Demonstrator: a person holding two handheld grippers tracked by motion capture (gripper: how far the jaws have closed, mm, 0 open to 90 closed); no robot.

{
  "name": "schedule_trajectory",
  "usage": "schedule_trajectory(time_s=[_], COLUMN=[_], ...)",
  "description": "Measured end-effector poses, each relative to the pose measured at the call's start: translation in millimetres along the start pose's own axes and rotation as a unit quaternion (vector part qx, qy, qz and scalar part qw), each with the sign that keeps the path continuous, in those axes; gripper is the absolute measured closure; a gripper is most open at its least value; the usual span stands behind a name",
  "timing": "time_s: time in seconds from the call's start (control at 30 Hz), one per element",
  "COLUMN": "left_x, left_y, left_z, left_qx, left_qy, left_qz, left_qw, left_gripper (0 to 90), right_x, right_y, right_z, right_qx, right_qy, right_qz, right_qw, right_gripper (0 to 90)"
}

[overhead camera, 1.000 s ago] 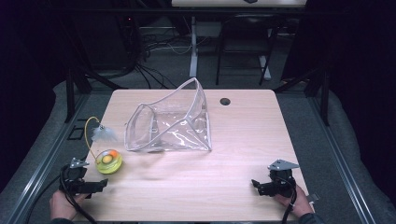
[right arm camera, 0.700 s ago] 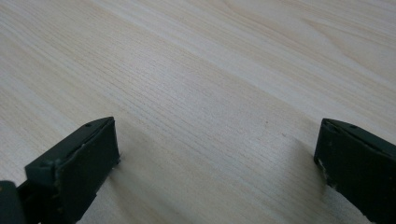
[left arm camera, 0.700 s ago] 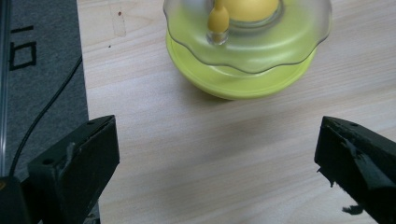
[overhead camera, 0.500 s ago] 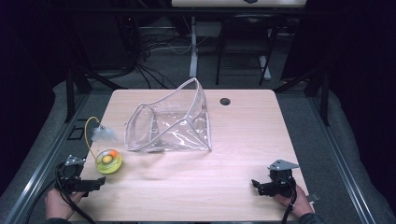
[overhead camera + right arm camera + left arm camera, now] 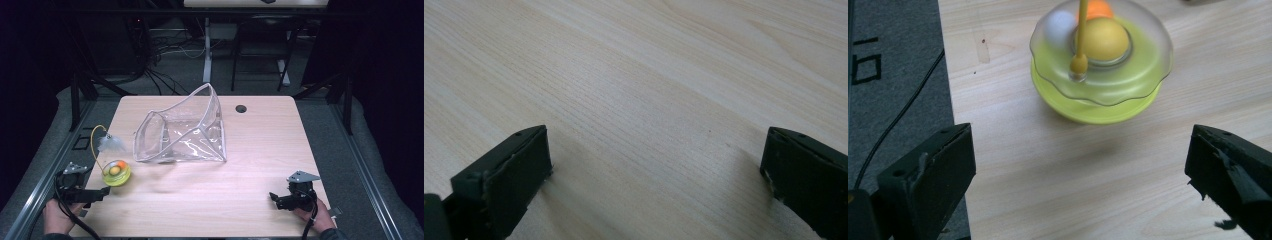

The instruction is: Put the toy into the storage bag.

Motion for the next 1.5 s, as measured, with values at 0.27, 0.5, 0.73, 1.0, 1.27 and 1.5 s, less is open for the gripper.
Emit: schedule_trajectory(time_s=[0.27, 0.5, 0.73, 1.0, 1.27, 1.5], left_x=[4.1, 7.0, 9.2, 10.8, 13.6, 11.1], left_y=[11.1, 23.5, 34.6, 44.9, 56.3, 67.3], left_z=[2.7, 8.3, 11.3, 15.8, 21.8, 28.7], left_qx=[-0.018, -0.013, -0.014, -0.013, -0.016, -0.025], left_qy=[-0.007, -0.003, -0.006, -0.004, -0.009, -0.016], left_qz=[-0.009, -0.024, -0.034, -0.044, -0.055, -0.059], left_qw=[0.9998, 0.9996, 0.9993, 0.9989, 0.9983, 0.9978], left_gripper=[0.3, 0.3, 0.2, 0.2, 0.2, 0.2], right_x=[0.0, 0.0, 0.0, -0.1, -0.3, -0.2], right_y=[-0.1, -0.1, -0.1, -0.2, -0.3, -0.3], right_z=[0.1, 0.0, 0.1, 0.2, 0.2, 0.1], right_qx=[0.001, 0.001, 0.001, 0.000, 0.002, 0.002], right_qy=[-0.002, -0.002, -0.002, -0.002, -0.003, -0.003], right_qz=[0.000, 0.000, 0.000, 0.000, 0.000, -0.001], right_qw=[1.0000, 1.0000, 1.0000, 1.0000, 1.0000, 1.0000], right_gripper=[0.0, 0.0, 0.0, 0.0, 0.0, 0.0])
Point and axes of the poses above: each handheld gripper's, and its own axes: z roughly backward along the jaws, y roughly out of its top, x roughly to its right, the point moved 5 cm from there along -z, roughly forward along the jaws, and after that the axes turned 8 degrees about -y, right-handed, at the moved point
